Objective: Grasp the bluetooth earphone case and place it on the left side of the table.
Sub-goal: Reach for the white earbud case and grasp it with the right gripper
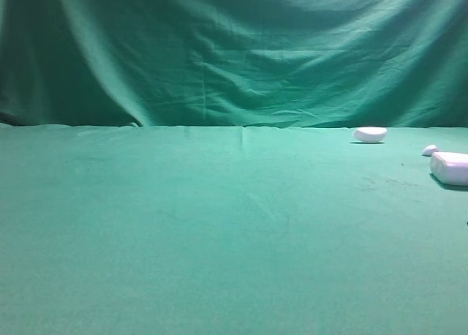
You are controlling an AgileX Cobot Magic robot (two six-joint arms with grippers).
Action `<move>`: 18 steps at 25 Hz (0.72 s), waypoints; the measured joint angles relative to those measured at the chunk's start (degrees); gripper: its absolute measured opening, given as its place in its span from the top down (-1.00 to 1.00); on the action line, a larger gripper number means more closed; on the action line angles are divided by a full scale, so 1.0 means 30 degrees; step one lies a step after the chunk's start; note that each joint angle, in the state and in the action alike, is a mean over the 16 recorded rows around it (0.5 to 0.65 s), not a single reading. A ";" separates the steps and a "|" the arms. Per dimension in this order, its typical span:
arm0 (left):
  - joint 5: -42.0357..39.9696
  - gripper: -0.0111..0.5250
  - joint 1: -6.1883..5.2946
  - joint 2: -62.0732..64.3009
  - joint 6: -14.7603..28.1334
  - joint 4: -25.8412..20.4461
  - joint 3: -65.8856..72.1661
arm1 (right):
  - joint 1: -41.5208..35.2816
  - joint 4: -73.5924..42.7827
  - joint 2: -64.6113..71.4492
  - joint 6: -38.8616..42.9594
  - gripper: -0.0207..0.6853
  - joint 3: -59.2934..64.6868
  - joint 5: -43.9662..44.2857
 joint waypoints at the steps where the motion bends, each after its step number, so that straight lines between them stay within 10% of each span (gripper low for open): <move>1: 0.0000 0.96 0.0000 0.0000 0.0000 0.0000 0.0000 | 0.0009 -0.0023 0.0445 0.0084 0.00 -0.0124 -0.0110; 9: 0.0000 0.96 0.0000 0.0000 0.0000 0.0000 0.0000 | 0.0012 -0.0857 0.3246 0.0972 -0.70 -0.0639 -0.0719; 18: 0.0000 0.96 0.0000 0.0000 0.0000 0.0000 0.0000 | 0.0012 -0.2588 0.4836 0.2179 -0.52 -0.0740 -0.1531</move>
